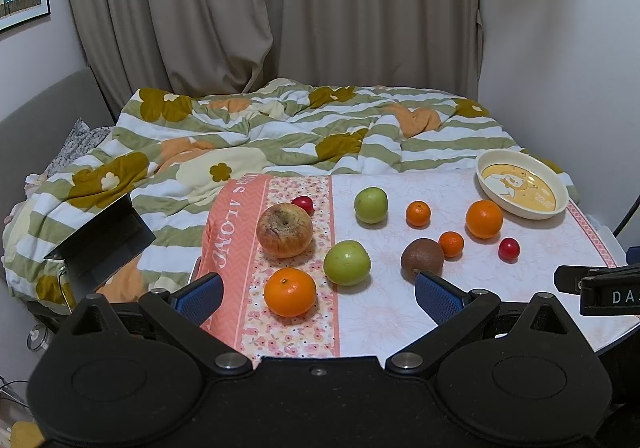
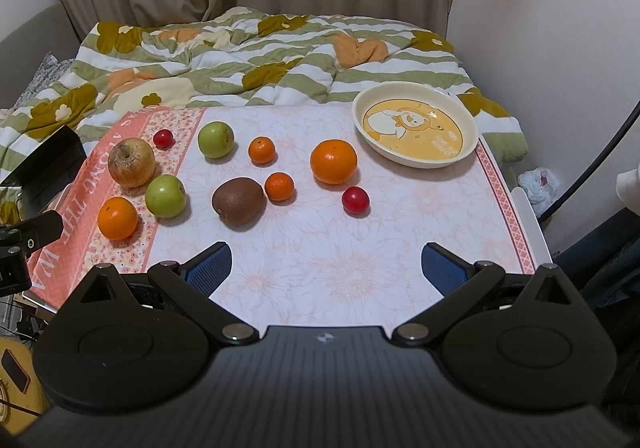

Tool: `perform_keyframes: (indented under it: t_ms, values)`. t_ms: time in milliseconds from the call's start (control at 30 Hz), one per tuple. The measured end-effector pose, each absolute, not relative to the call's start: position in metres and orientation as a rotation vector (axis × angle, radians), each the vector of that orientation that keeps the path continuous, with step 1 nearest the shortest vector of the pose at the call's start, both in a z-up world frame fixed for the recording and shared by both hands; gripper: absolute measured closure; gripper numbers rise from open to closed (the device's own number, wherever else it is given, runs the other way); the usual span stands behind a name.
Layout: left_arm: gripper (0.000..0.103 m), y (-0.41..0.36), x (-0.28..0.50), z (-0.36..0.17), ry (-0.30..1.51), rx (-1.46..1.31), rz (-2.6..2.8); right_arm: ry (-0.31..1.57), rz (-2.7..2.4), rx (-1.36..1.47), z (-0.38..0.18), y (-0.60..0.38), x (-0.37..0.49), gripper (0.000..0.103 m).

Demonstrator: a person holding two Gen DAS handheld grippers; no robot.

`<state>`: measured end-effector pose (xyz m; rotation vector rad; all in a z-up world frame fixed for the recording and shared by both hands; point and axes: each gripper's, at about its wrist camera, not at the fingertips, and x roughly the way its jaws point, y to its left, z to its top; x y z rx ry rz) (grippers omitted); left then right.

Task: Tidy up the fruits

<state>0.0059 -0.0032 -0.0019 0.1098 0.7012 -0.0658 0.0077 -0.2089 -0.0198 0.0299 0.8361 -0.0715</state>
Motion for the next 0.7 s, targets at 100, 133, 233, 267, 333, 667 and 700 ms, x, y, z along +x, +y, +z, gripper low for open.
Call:
perform_keyframes:
  t_ms: [100, 133, 233, 267, 333, 667, 700]
  values:
    - [0.0, -0.0023, 0.0061, -0.0016, 0.701, 0.108, -0.068, 0.836, -0.071, 0.03, -0.0197, -0.2091, 0.0076, 0.0]
    - [0.0, -0.002, 0.0062, -0.0014, 0.702, 0.108, -0.068, 0.836, -0.07, 0.03, -0.0197, -0.2092, 0.0075, 0.0]
    - [0.0, -0.0019, 0.0063, -0.0012, 0.702, 0.108, -0.067, 0.835, -0.071, 0.03, -0.0197, -0.2091, 0.0073, 0.0]
    - [0.0, -0.0024, 0.0062, -0.0013, 0.702, 0.108, -0.066, 0.834, -0.071, 0.03, -0.0198, -0.2092, 0.0076, 0.0]
    - [0.0, -0.0023, 0.0064, -0.0011, 0.703, 0.107, -0.067, 0.837, -0.07, 0.032, -0.0199, -0.2091, 0.0081, 0.0]
    - [0.0, -0.0036, 0.0066, -0.0001, 0.706, 0.099, -0.066, 0.837, -0.072, 0.031, -0.0204, -0.2089, 0.0091, 0.0]
    - [0.0, -0.0037, 0.0064, 0.0006, 0.706, 0.098, -0.066, 0.837, -0.072, 0.031, -0.0205, -0.2088, 0.0091, 0.0]
